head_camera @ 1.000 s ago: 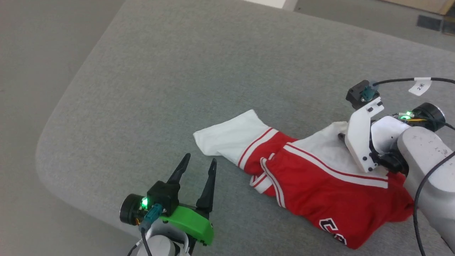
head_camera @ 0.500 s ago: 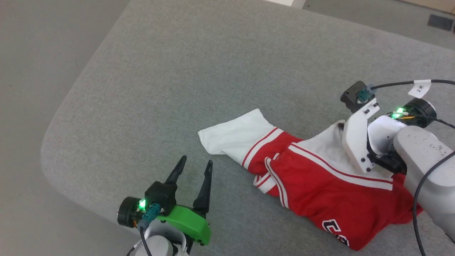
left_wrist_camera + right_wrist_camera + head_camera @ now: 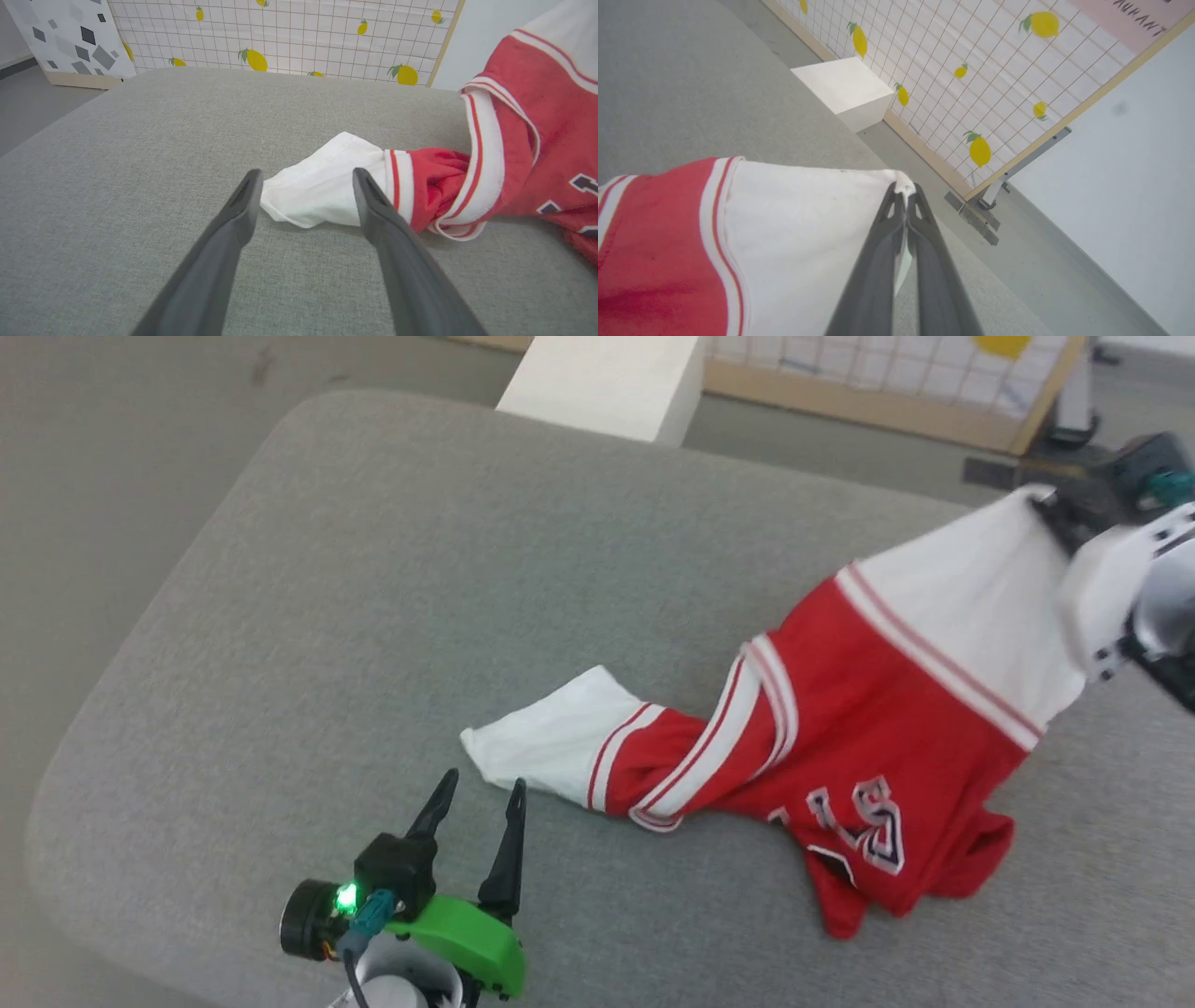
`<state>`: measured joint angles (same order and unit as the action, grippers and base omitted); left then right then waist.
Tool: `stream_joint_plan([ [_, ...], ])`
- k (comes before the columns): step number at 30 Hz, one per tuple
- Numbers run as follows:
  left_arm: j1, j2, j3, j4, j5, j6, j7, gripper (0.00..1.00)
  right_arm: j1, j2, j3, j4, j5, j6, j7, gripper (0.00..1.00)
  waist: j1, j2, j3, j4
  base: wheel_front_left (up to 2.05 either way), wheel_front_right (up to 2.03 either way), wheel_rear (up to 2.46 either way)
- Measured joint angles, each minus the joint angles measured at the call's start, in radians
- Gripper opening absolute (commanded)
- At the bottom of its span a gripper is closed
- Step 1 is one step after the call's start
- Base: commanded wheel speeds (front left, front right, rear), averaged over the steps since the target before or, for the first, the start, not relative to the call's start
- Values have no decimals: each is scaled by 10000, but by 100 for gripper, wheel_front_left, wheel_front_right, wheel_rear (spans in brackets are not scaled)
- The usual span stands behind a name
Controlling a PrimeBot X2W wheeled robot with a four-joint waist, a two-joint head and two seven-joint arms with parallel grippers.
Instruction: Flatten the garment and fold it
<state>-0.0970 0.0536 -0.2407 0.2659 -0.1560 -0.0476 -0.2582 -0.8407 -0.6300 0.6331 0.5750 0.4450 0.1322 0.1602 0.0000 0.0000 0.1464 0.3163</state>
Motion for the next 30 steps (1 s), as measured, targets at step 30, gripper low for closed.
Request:
stream_joint_plan([
  [30,540,-19,88,351,-25,-52,0,100,10075,2040,-5724,-2884,-2173,0,591,0,0,0,-1415,-2287,0,0,0],
])
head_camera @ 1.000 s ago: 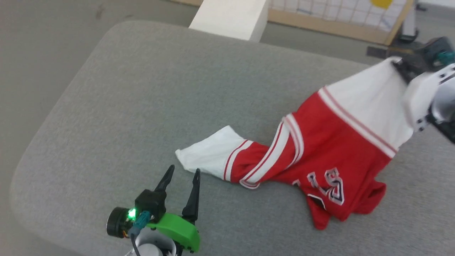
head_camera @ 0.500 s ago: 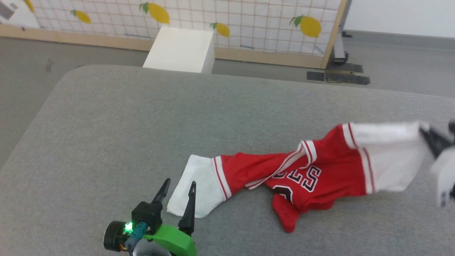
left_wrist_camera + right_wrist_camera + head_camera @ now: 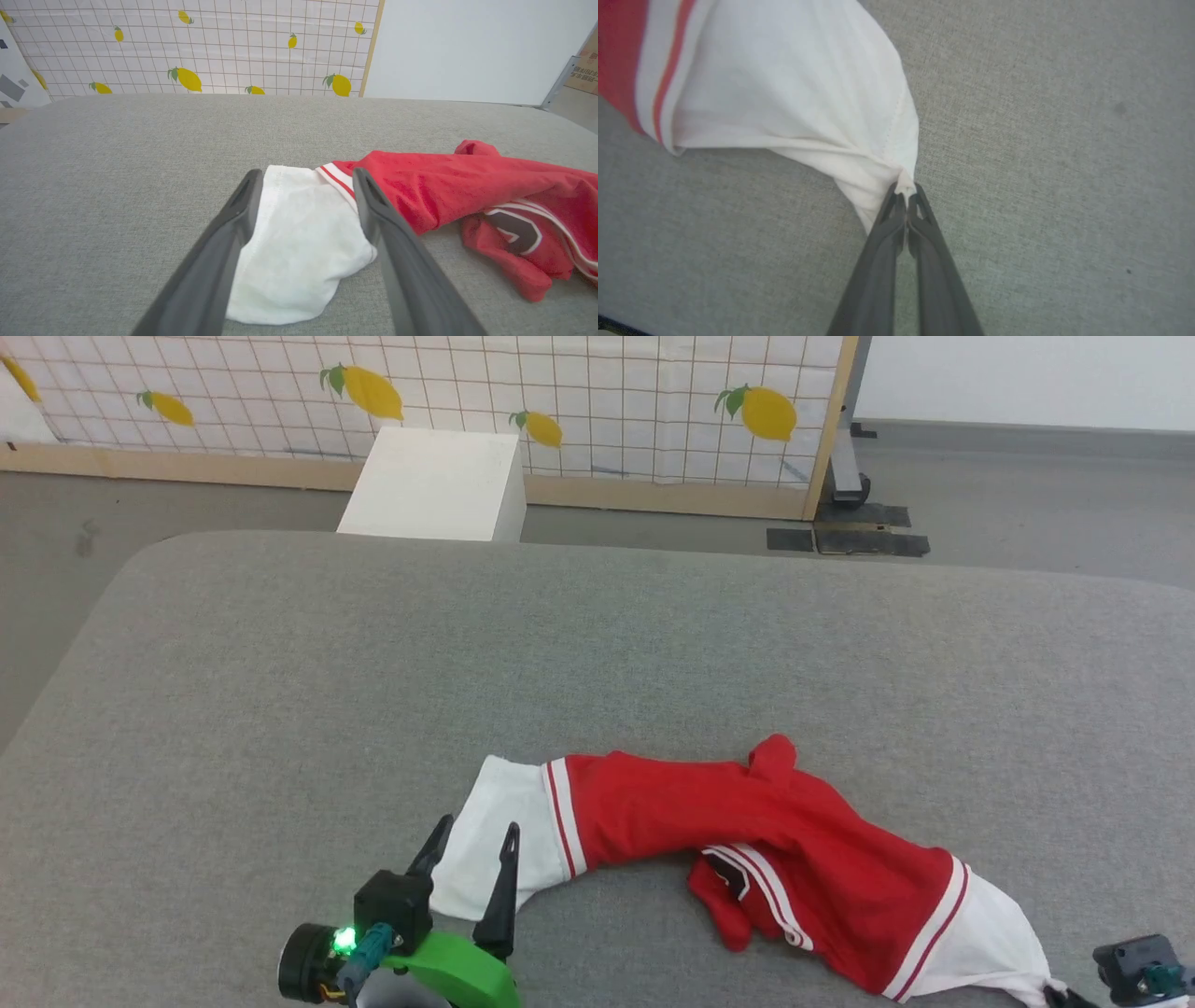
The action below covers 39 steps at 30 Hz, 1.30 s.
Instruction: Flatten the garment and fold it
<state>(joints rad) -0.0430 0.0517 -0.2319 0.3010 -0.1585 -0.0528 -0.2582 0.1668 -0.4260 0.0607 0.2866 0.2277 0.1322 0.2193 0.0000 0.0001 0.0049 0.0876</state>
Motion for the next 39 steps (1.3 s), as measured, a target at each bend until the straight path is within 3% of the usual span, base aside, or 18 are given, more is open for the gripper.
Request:
stream_joint_plan([
  [2,-15,0,4,90,-6,2,0,100,-36,79,56,226,-2,0,-73,0,0,0,31,12,0,0,0],
  [3,-24,0,6,121,-15,4,0,100,-74,102,38,290,-2,0,-134,10,0,0,42,12,0,0,0],
  [4,-44,0,8,157,-19,8,0,100,-150,151,-52,339,2,0,-238,100,0,0,57,11,0,0,0],
  [8,-65,0,29,255,-33,8,0,100,-558,359,-314,163,194,0,-355,100,0,0,48,4,0,0,0],
  [13,-67,0,174,282,-105,10,0,100,-726,579,-736,-976,648,0,-299,100,0,0,22,-48,0,0,0],
  [21,-227,48,295,859,-186,27,343,100,-720,1733,-1593,-3122,671,0,-796,100,0,0,239,-175,0,0,0],
  [24,-693,155,303,1058,-188,100,1292,100,-663,2173,-1770,-3390,261,0,-1168,100,1,0,427,-216,0,0,0],
  [33,-1954,1085,153,1342,142,451,5774,100,-608,2920,-1724,-3578,-395,0,-1419,100,1,0,1229,-401,0,0,0],
  [37,-2220,1204,40,1246,-86,-10,6665,100,-654,2974,-1538,-3528,-543,0,-1421,100,1,0,1545,-505,0,0,0],
  [38,-2260,1246,46,1197,-240,-150,6776,55,-675,2991,-1505,-3499,-571,0,-1429,100,1,0,1619,-529,0,0,0],
  [39,-2279,1310,46,1118,-360,-263,6786,0,-697,2999,-1478,-3455,-604,0,-1463,100,0,0,1685,-551,0,0,0],
])
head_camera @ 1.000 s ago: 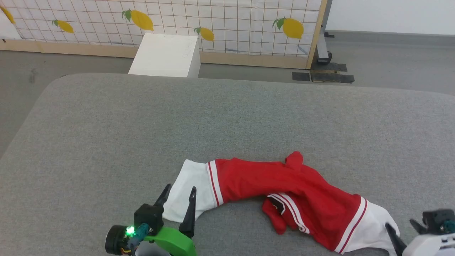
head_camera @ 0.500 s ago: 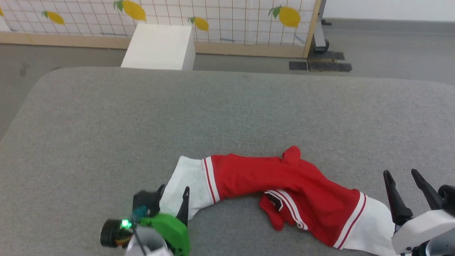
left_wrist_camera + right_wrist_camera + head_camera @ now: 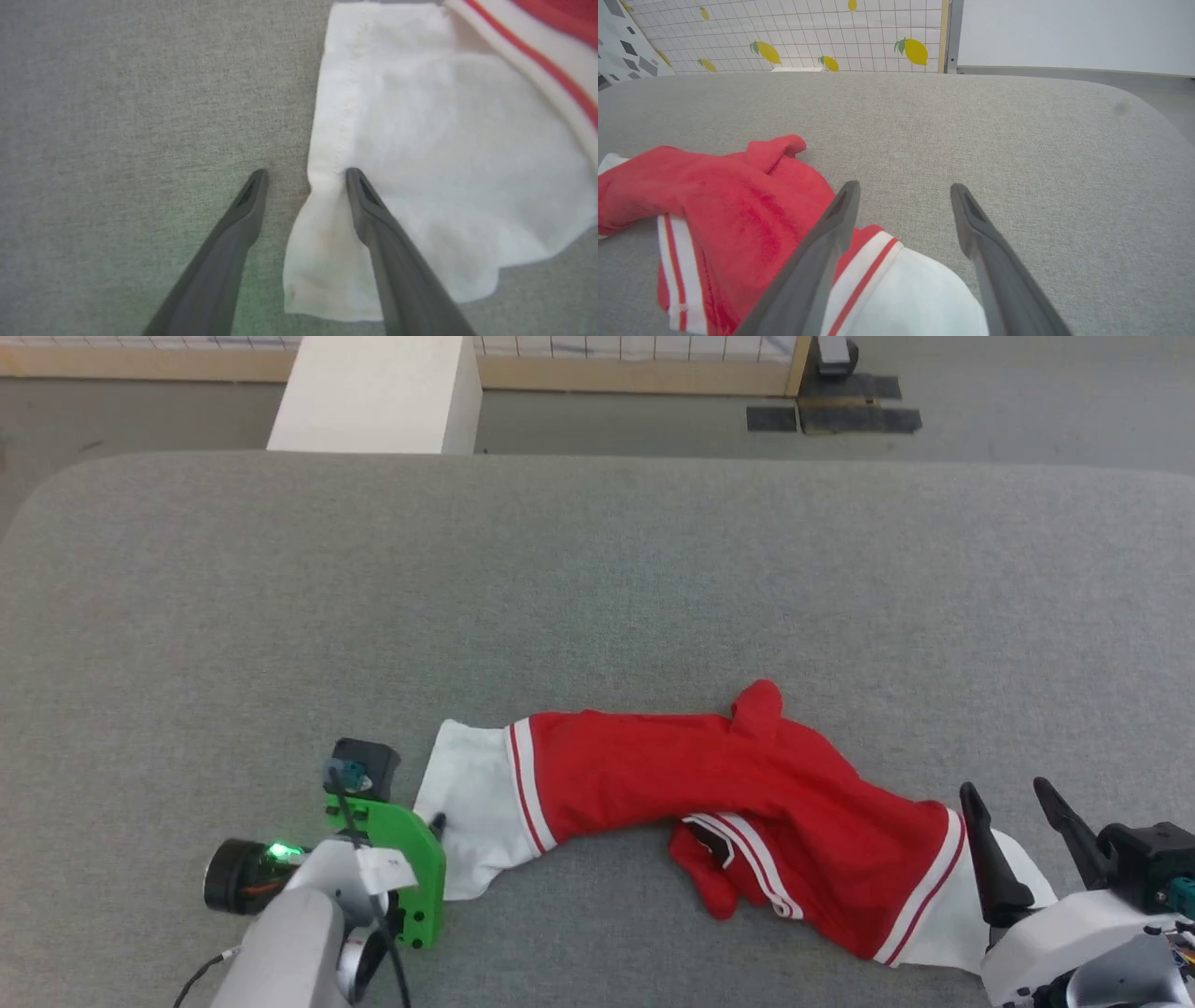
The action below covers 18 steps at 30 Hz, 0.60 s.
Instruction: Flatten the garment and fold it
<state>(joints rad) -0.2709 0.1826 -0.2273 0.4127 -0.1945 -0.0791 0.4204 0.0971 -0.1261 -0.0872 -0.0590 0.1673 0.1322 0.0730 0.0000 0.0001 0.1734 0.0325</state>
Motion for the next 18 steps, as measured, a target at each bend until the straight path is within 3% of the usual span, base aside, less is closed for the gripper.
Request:
stream_joint_plan([
  [4,-47,42,240,-171,-272,8,-897,0,-37,0,15,207,-111,0,-8,100,1,0,143,-6,0,0,0],
  [11,58,0,1427,-360,-499,1170,-2961,0,-35,-40,-25,385,-113,0,217,100,1,0,-34,256,0,0,0],
  [17,772,-21,1603,-215,-775,1417,-3120,0,-10,-198,36,520,-94,0,805,100,0,0,-212,619,0,0,0],
  [18,889,-42,1534,-115,-794,1409,-3039,20,-2,-278,134,537,-94,0,924,100,0,0,-238,693,0,0,0],
])
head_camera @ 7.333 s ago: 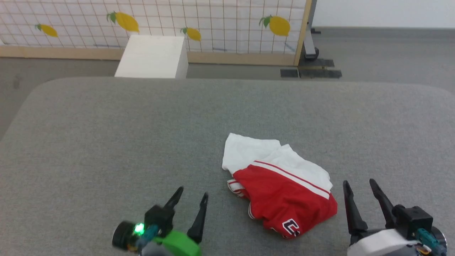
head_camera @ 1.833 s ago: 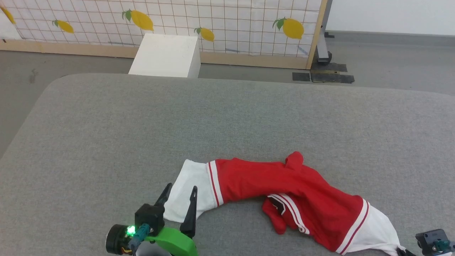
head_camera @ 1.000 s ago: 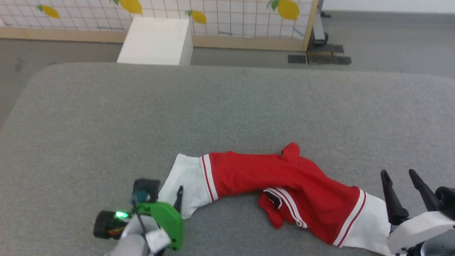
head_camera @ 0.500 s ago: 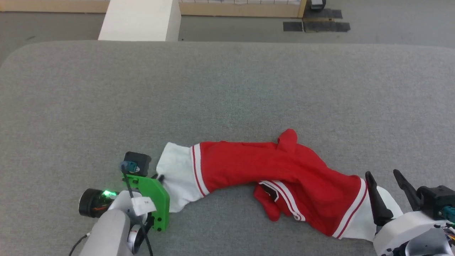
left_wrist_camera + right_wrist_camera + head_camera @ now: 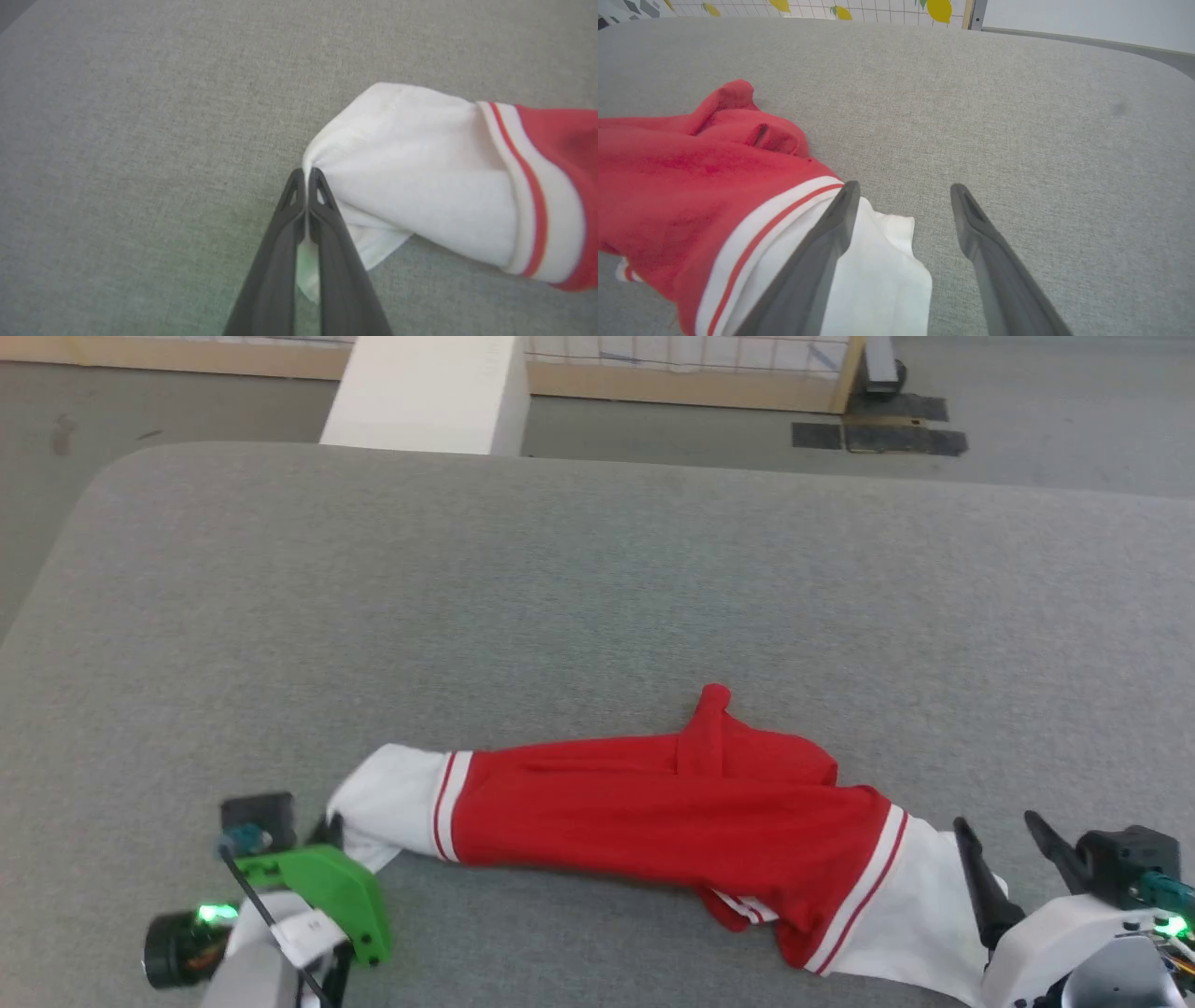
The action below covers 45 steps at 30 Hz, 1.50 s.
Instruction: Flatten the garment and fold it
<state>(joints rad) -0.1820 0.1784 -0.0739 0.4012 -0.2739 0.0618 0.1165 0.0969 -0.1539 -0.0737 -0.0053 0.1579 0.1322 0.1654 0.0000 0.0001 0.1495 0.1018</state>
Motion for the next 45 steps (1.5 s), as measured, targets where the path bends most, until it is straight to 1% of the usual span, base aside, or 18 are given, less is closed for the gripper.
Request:
stream_joint_plan([
  [1,73,-13,-61,71,8,0,21,100,-1,-77,90,2,2,0,88,100,0,0,-21,60,0,0,0],
  [4,136,-119,-171,42,42,-2,-499,100,-137,-387,437,-82,198,0,453,100,0,0,-97,271,0,0,0],
  [5,131,-198,-232,-40,44,-35,-826,100,-300,-531,587,-142,347,0,652,100,0,0,-124,350,0,0,0],
  [6,126,-257,-349,-146,63,-161,-1243,100,-520,-723,780,-192,508,0,943,100,0,0,-149,430,0,0,0],
  [10,98,-451,-815,-474,408,-491,-2986,100,-1615,-1676,1927,-284,1361,0,2493,100,0,0,-228,758,0,0,0],
  [12,105,-502,-1124,-612,685,-629,-3417,100,-2227,-2086,2429,-186,1684,0,3346,100,0,0,-247,922,0,0,0],
  [14,116,-598,-1335,-805,819,-700,-3632,100,-2842,-2418,2917,63,1931,0,4266,100,0,0,-252,1093,0,0,0],
  [17,181,-713,-1590,-1101,1103,-796,-3695,100,-3748,-2594,3490,757,2454,0,5628,100,0,0,-232,1375,0,0,0],
  [19,291,-805,-1722,-1279,1174,-867,-3712,100,-4246,-2706,3793,1252,2591,0,6151,100,0,0,-201,1546,0,0,0],
  [23,469,-978,-1967,-1444,1246,-963,-3737,100,-5059,-2857,4213,2429,2673,0,6648,100,0,0,-85,1917,0,0,0],
  [27,489,-1104,-2100,-1484,1244,-976,-3737,100,-5316,-2940,4661,3438,2855,0,6767,100,0,0,85,2291,0,0,0],
  [32,487,-1170,-2159,-1503,1244,-972,-3739,100,-5539,-3066,5127,4015,3296,-2,6594,100,0,0,353,2638,0,0,0],
  [33,487,-1175,-2159,-1501,1244,-972,-3739,100,-5620,-3139,5265,4088,3294,-2,6508,74,0,0,404,2695,0,0,0],
  [34,487,-1179,-2155,-1501,1244,-972,-3739,100,-5693,-3189,5379,4142,3298,-2,6418,19,0,0,452,2742,0,0,0],
  [35,487,-1183,-2150,-1501,1244,-970,-3739,100,-5727,-3200,5446,4184,3321,-2,6322,0,0,0,486,2774,0,0,0],
  [40,488,-1200,-2044,-1442,1246,-957,-3739,100,-5788,-3143,5511,4462,3561,-2,5135,0,0,0,471,2808,0,0,0],
  [45,500,-1210,-1919,-1313,1267,-961,-3745,100,-5762,-3177,5331,4393,3496,0,3827,0,0,0,218,2598,0,0,0],
])
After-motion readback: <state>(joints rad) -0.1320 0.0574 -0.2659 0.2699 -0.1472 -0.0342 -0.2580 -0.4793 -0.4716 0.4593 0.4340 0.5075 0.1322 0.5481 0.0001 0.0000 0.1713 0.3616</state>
